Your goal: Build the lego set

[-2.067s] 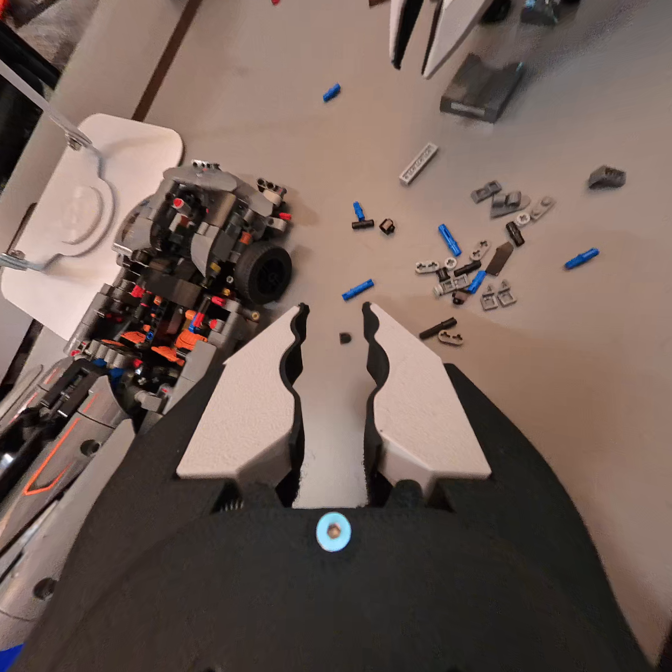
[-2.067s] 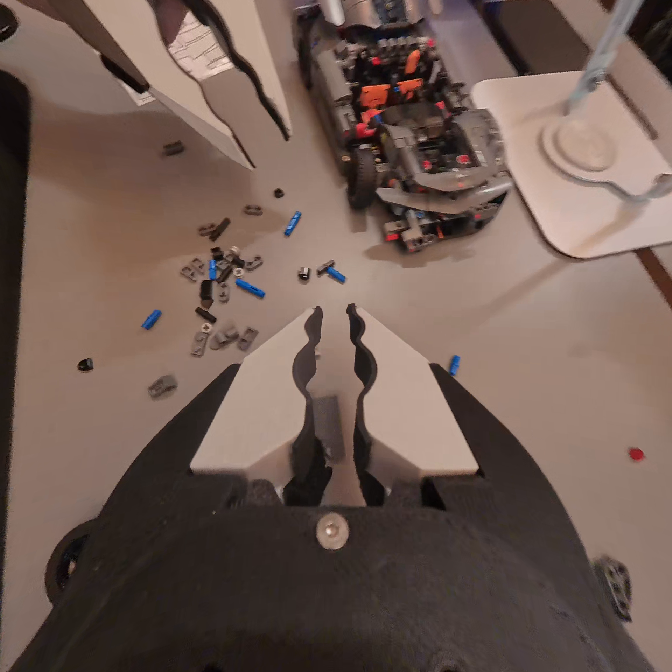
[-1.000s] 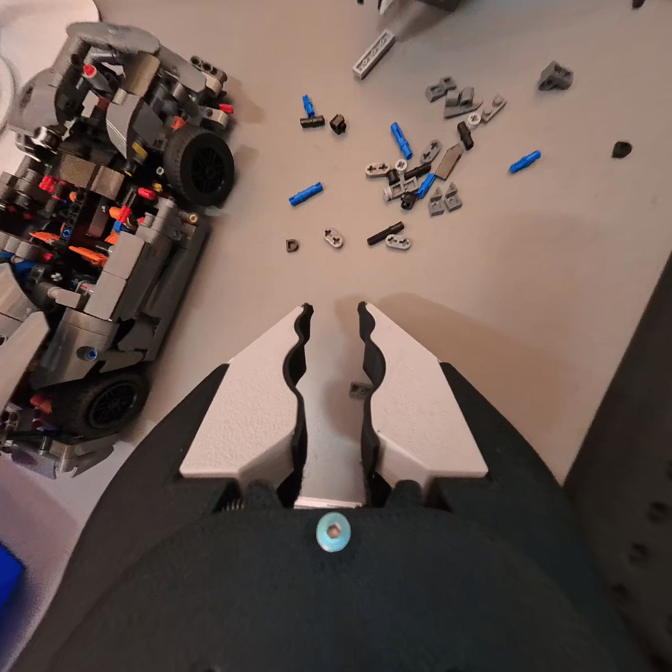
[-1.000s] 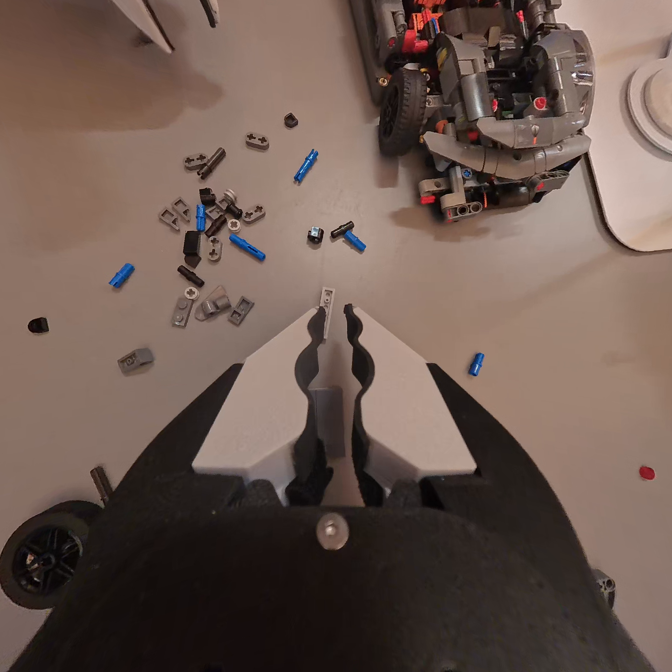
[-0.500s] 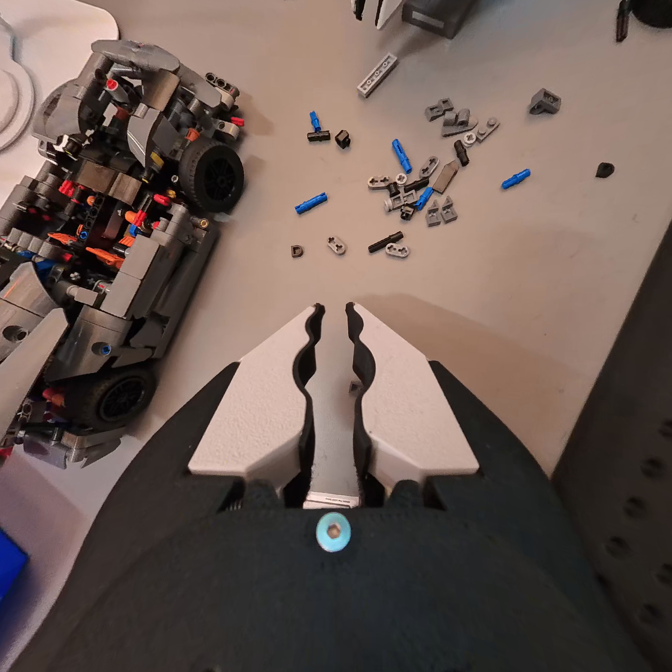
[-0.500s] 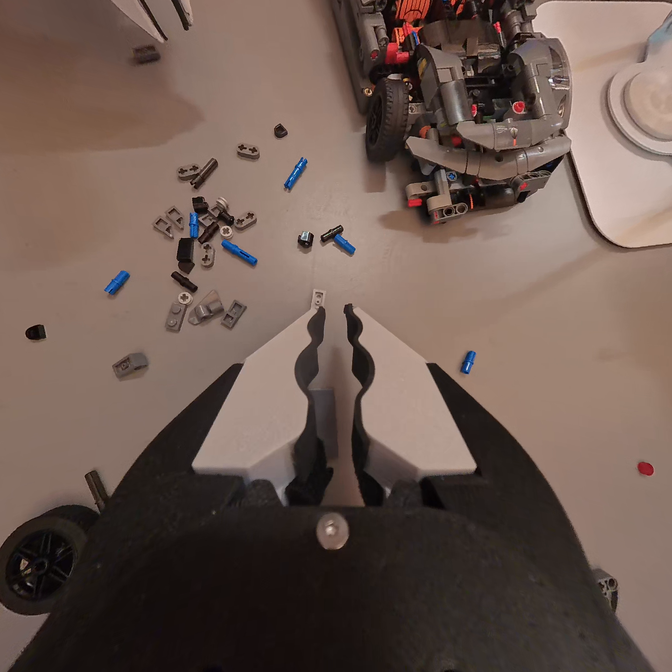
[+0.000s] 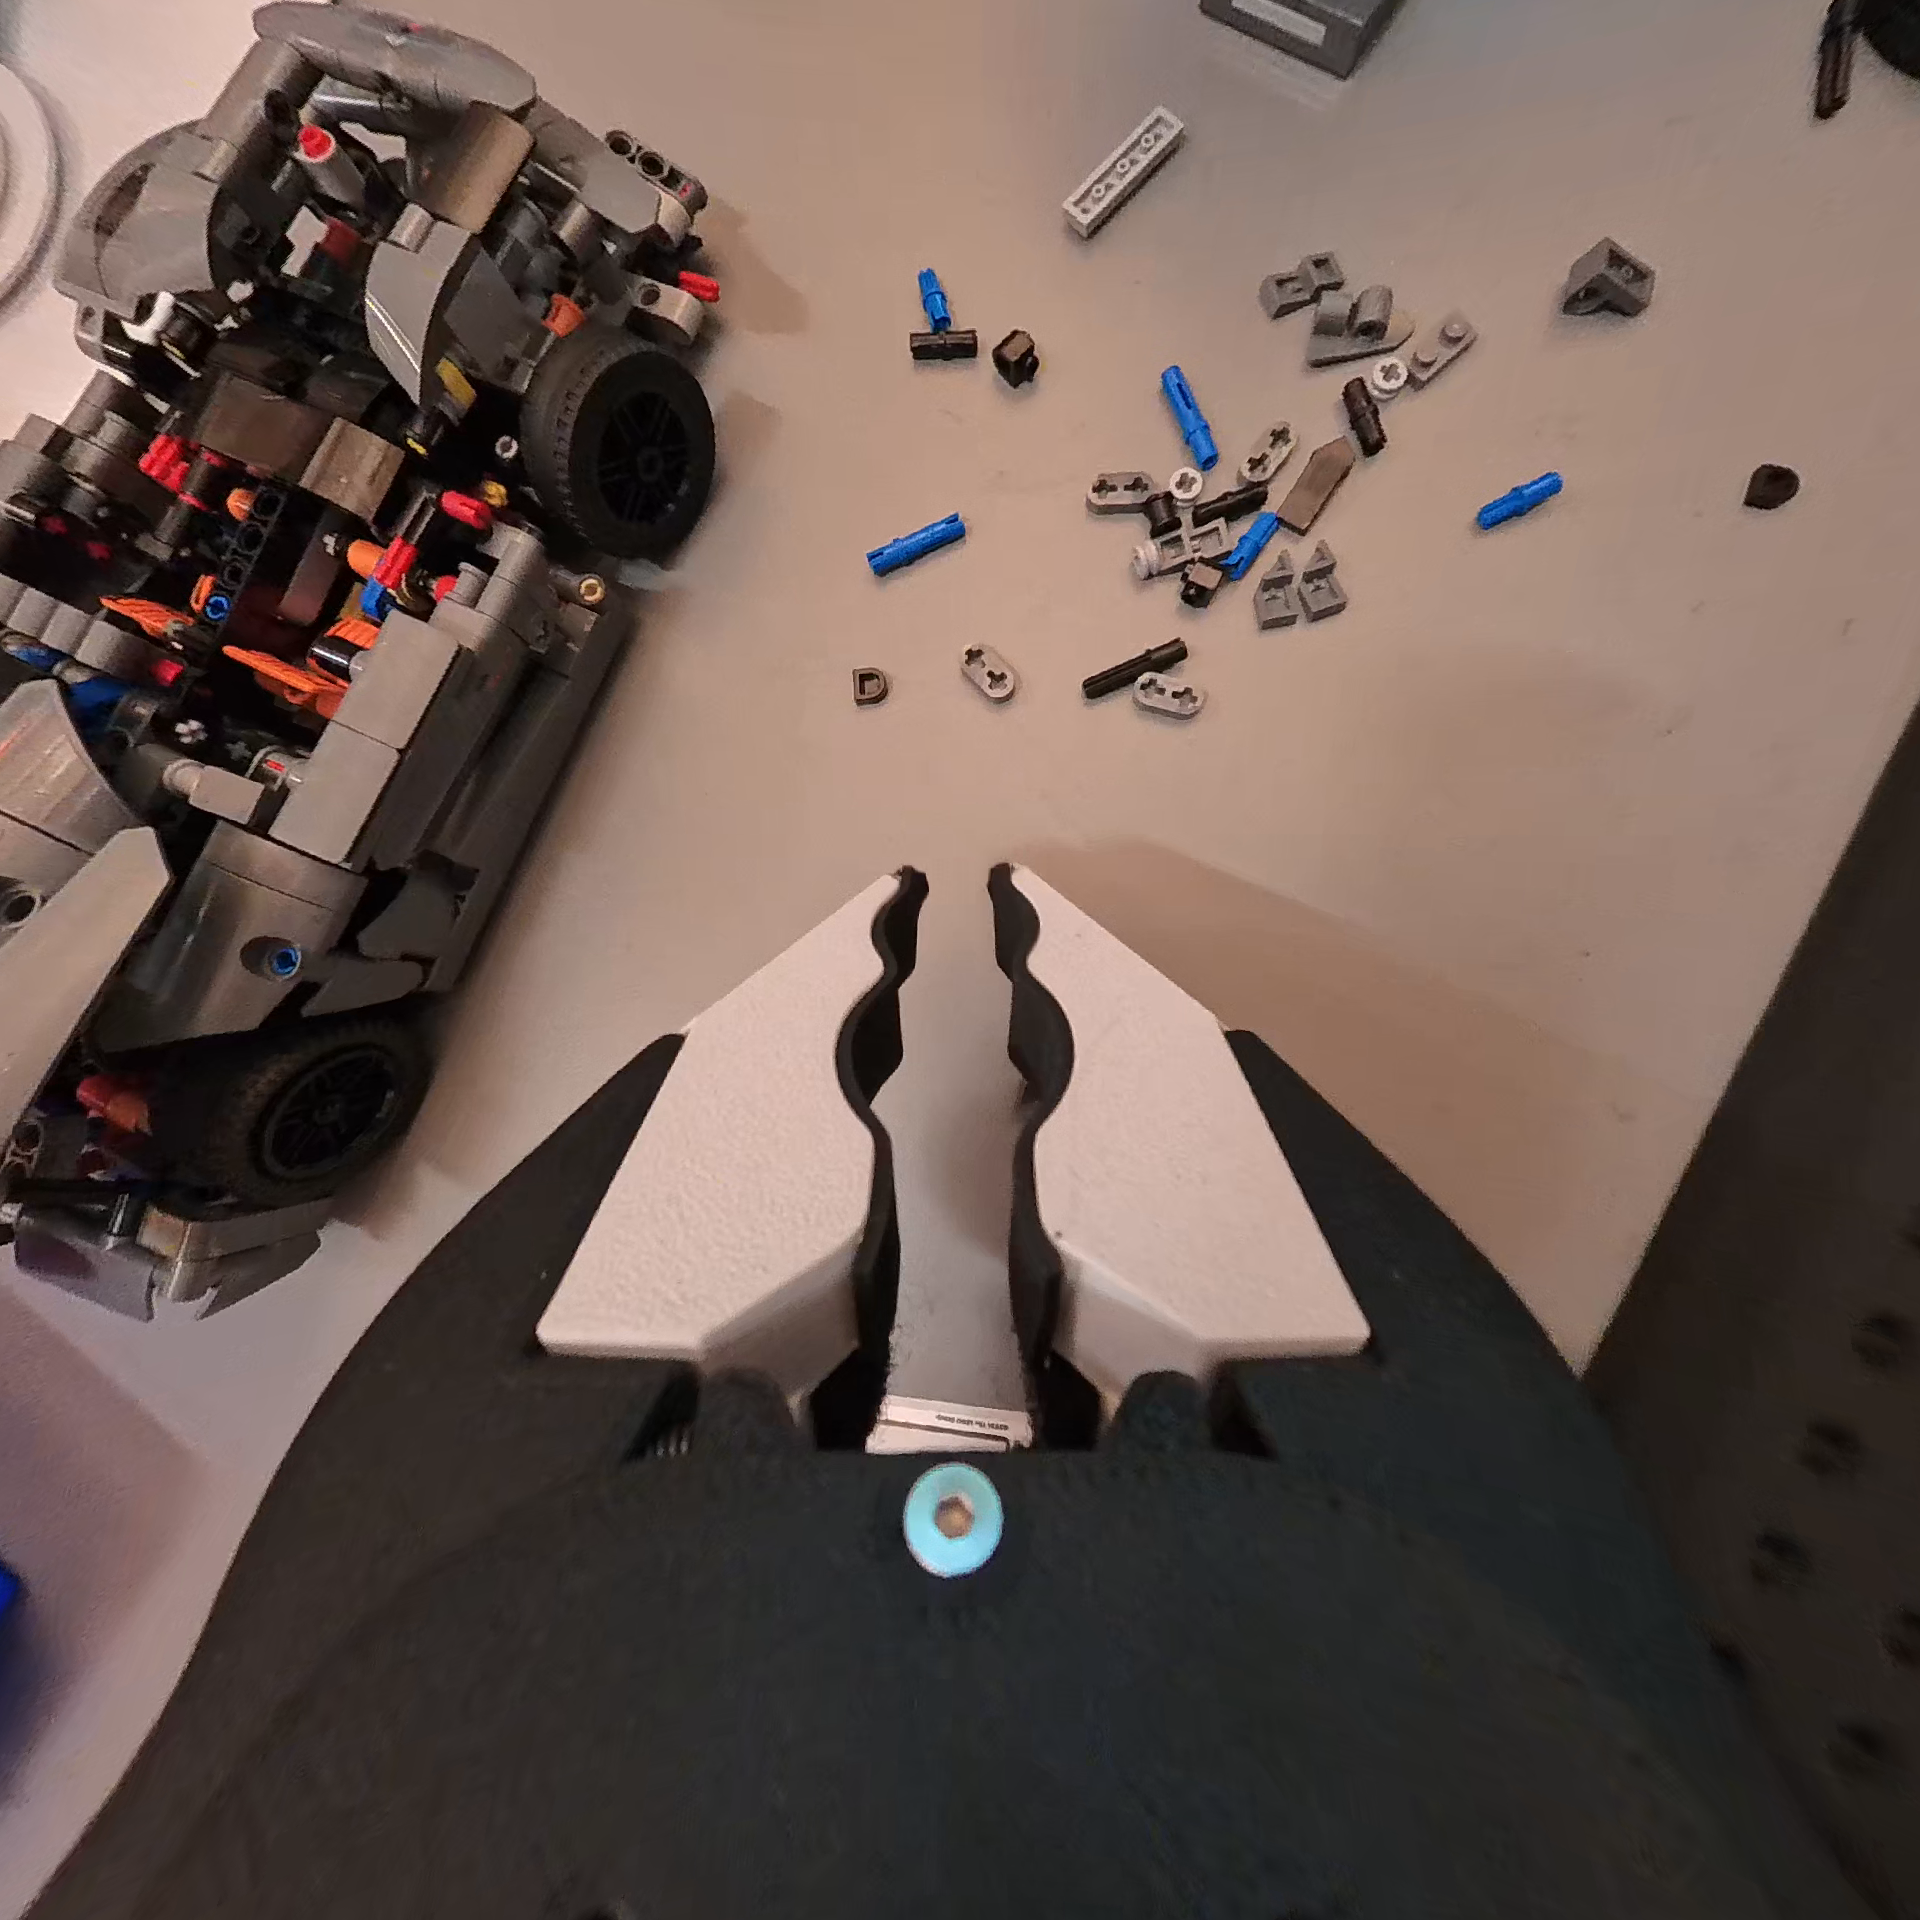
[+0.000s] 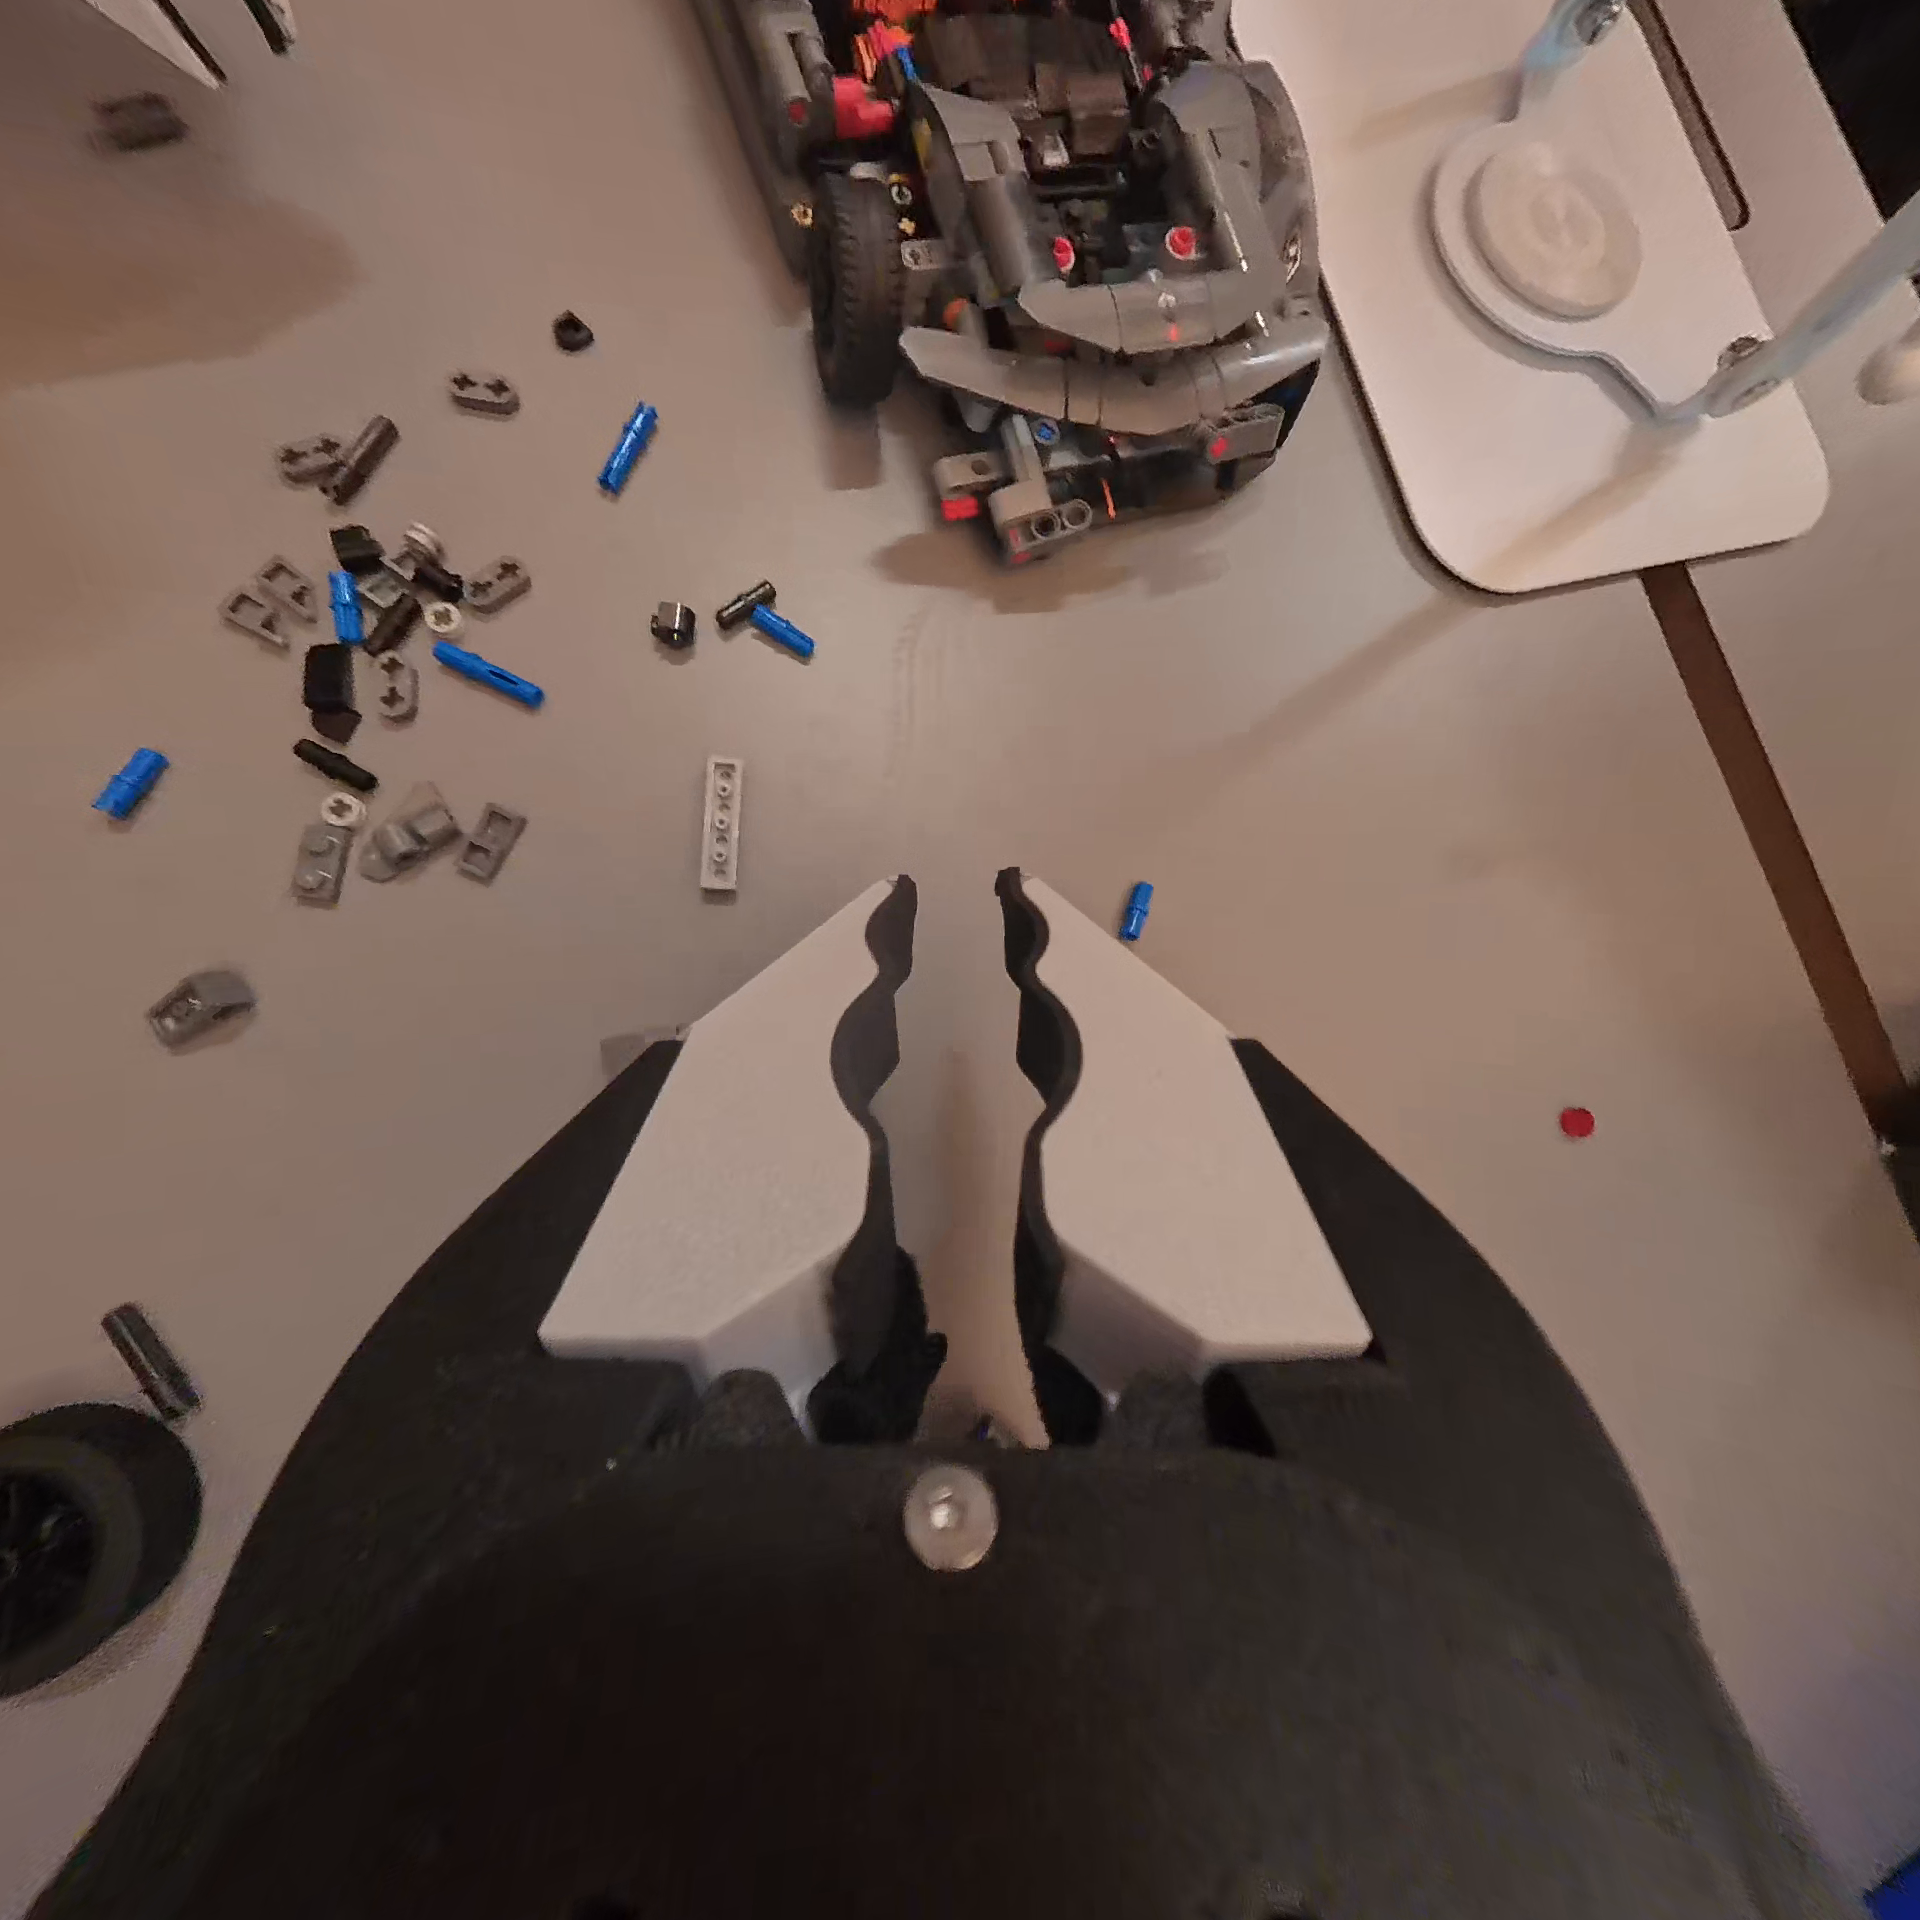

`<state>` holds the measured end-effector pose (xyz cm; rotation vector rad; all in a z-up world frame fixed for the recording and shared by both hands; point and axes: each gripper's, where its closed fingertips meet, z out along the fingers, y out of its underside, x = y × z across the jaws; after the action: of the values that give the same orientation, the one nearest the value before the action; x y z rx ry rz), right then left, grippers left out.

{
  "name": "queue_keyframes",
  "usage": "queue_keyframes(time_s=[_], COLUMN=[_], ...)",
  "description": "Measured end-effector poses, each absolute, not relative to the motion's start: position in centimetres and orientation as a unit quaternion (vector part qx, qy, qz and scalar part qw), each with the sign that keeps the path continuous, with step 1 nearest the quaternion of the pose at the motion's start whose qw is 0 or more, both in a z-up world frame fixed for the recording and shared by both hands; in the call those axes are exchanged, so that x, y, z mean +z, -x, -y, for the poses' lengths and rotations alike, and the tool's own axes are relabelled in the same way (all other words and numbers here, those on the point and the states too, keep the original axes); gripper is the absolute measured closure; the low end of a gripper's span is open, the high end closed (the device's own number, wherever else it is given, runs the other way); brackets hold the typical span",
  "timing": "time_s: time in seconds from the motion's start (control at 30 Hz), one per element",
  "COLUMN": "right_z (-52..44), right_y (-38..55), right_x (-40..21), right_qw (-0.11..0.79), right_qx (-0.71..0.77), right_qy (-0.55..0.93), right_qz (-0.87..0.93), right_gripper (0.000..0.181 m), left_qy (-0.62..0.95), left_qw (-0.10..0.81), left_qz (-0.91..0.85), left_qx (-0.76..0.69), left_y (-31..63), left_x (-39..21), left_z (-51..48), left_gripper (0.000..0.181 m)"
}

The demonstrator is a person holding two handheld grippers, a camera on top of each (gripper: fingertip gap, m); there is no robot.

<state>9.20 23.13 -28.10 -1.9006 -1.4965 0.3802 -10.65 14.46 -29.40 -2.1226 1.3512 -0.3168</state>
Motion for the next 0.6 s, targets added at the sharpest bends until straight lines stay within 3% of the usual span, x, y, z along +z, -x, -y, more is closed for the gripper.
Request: queue_keyframes(time_s=[0.37, 0.6], right_z=[-22.9, -17.6], right_y=[-9.9, -7.7], right_x=[-28.1, -28.7], right_qw=[0.319, 0.254], right_qx=[0.154, 0.226], right_qy=[0.735, 0.670], right_qz=[0.577, 0.659], right_gripper=[0.167, 0.174], left_qy=[0.800, 0.791], left_qw=[0.291, 0.297], left_qz=[-0.510, -0.517], left_qx=[-0.125, -0.135], left_y=[10.4, 9.8], left_x=[-30.0, -29.7], left_z=[-14.6, -14.4], left_gripper=[0.170, 0.169])
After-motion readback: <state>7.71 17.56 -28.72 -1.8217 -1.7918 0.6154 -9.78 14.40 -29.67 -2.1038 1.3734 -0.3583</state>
